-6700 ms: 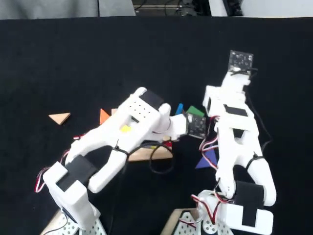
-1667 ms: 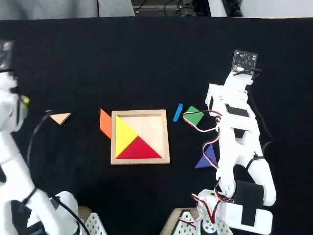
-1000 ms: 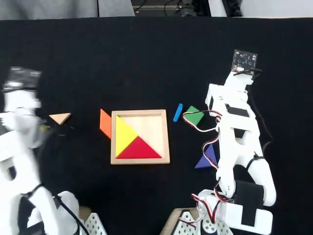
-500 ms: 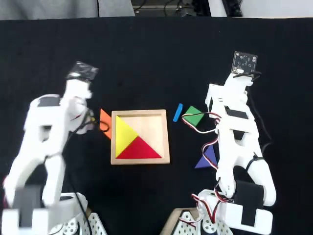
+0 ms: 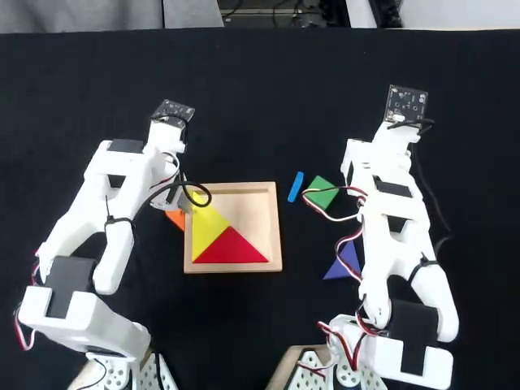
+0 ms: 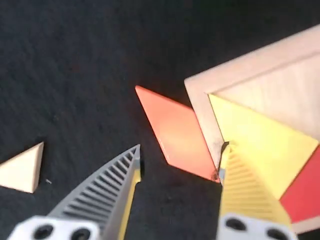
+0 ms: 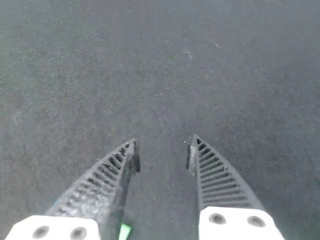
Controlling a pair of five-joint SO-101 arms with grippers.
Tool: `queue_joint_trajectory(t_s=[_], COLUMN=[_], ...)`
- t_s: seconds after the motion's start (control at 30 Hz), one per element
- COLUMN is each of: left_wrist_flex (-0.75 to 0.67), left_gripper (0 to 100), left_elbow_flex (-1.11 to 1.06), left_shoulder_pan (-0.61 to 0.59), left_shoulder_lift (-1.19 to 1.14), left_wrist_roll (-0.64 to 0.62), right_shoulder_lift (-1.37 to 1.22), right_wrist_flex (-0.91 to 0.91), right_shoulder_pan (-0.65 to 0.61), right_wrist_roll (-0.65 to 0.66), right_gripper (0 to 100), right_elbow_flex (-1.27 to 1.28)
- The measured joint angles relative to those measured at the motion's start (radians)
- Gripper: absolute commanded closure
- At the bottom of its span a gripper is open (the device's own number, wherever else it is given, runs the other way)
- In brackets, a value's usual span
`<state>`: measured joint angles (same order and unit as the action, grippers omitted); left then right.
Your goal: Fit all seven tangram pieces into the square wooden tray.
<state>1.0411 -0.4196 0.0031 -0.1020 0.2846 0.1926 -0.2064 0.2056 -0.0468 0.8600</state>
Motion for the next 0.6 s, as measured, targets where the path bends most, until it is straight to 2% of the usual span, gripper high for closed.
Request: queue_joint_trajectory(t_s=[0.2,0.6], left_wrist_flex=[-0.041,-0.049], left_gripper=[75,75], left_elbow_flex=[0.000,0.015], left_shoulder_pan=[-0.002,-0.037], left_shoulder_lift=[-0.051,-0.091], left_wrist_roll=[-0.078,-0.084], right_shoulder_lift=[0.000,0.000], right_wrist_flex=[0.000,0.000], right_shoulder_pan=[0.000,-0.020], right_wrist_roll=[0.000,0.000], right_gripper=[83.2,83.2], right_elbow_flex=[0.000,0.000])
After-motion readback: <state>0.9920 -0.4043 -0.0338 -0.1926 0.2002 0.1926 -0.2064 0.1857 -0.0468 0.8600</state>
